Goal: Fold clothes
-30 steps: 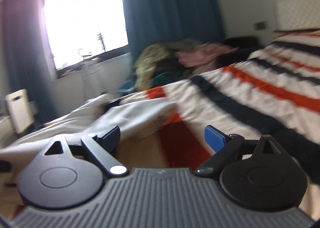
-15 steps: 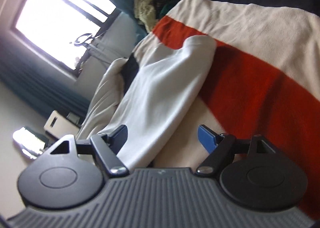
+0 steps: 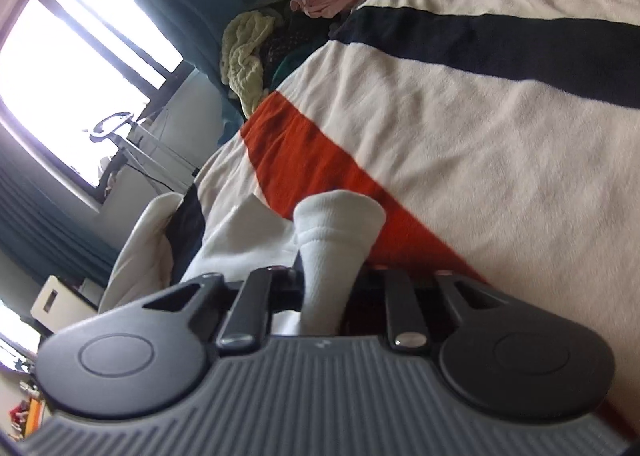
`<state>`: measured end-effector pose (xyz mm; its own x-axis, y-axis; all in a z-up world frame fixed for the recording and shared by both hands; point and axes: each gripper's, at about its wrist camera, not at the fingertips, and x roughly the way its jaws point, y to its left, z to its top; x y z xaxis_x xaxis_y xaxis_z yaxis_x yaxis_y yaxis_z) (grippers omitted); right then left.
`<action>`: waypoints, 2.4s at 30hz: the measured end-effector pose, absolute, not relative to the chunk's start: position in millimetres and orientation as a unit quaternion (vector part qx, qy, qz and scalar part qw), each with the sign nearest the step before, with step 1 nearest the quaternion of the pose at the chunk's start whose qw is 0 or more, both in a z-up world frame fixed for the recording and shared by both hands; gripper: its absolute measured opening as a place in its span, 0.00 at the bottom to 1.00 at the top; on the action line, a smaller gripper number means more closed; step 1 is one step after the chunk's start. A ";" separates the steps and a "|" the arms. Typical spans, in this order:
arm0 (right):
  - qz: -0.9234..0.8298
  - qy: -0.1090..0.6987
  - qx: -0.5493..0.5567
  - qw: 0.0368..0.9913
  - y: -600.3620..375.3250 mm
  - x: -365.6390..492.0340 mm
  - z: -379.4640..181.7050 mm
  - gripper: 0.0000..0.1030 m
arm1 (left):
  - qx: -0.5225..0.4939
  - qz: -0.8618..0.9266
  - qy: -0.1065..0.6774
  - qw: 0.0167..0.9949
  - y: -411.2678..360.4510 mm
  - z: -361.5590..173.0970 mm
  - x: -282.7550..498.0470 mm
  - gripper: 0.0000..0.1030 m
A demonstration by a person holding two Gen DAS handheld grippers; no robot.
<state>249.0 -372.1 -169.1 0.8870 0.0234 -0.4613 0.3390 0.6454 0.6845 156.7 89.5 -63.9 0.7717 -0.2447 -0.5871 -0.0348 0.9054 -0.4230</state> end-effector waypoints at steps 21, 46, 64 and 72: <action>-0.328 0.092 0.419 0.842 -556.9 133.7 -152.6 0.15 | -0.129 -0.200 0.341 0.910 -16.5 -73.2 121.7 1.00; -0.417 0.156 0.330 0.833 -526.7 93.5 -135.8 0.76 | -0.149 -0.112 0.329 0.926 -2.6 -72.8 128.4 0.99; -0.243 0.183 0.283 0.910 -427.8 19.8 -50.4 0.75 | -0.245 -0.001 0.327 0.913 89.0 -28.5 102.3 0.99; -0.225 0.219 0.307 0.899 -432.2 28.0 -60.0 0.75 | -0.271 0.006 0.332 0.904 156.1 -26.2 125.0 0.99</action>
